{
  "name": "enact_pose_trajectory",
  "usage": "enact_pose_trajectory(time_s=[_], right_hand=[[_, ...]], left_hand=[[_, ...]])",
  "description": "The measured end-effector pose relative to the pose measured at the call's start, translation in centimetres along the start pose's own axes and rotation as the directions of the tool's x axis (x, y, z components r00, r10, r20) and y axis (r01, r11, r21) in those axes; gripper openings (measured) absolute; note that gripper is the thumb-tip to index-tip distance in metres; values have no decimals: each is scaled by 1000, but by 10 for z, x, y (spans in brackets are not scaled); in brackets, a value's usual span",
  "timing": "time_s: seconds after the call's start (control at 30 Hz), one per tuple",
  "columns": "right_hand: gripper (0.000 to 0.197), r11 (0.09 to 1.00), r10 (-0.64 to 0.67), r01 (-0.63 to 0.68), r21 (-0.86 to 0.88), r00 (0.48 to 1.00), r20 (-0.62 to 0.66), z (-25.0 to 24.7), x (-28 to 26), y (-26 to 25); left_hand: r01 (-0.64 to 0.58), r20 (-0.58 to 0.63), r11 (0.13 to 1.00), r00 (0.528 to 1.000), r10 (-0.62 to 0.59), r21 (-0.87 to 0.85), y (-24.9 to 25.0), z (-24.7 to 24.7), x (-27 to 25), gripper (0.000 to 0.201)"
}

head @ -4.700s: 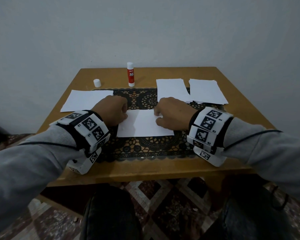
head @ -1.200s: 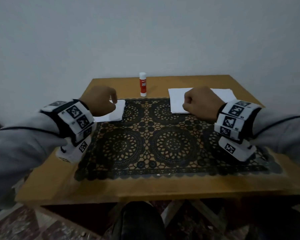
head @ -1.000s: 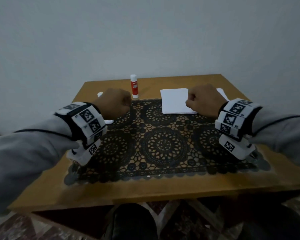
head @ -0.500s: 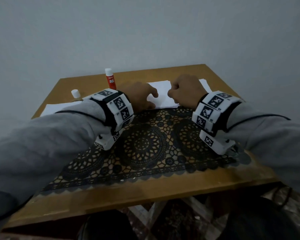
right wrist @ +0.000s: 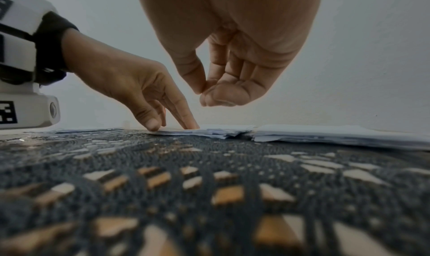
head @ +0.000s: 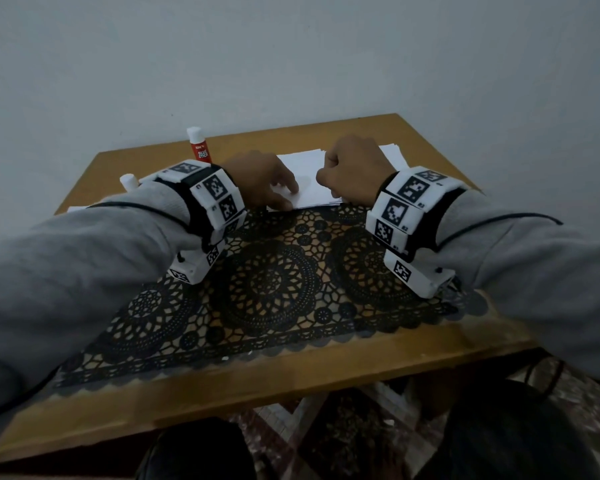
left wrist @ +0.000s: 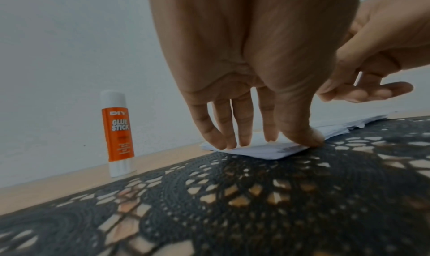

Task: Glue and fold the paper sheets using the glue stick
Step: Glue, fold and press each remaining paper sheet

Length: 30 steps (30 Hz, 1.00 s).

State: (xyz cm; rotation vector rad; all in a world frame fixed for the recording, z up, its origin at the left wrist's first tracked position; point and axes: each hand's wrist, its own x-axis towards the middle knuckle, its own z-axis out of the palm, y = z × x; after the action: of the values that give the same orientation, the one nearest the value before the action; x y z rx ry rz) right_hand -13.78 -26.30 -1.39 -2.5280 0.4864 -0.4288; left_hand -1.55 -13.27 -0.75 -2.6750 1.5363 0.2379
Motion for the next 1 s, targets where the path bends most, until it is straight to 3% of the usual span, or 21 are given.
enact_pose_trajectory(time_s=[0.2, 0.47, 0.83, 1.0], right_hand=[[17, 1000, -4, 4, -13, 1000, 5, 0, 1, 0], [17, 998, 30, -28, -53, 999, 40, 1, 5, 4], [14, 997, 12, -7, -78, 998, 68, 2, 4, 4], [14, 998, -9, 18, -68, 990, 141, 2, 1, 2]], left_hand=[[-19, -3, 1000, 1000, 19, 23, -2, 2, 2, 44], [-30, -9, 996, 1000, 29, -85, -9, 1, -1, 40], [-35, 1, 999, 999, 35, 4, -7, 2, -1, 45], [-48, -34, 999, 998, 48, -1, -8, 4, -2, 42]])
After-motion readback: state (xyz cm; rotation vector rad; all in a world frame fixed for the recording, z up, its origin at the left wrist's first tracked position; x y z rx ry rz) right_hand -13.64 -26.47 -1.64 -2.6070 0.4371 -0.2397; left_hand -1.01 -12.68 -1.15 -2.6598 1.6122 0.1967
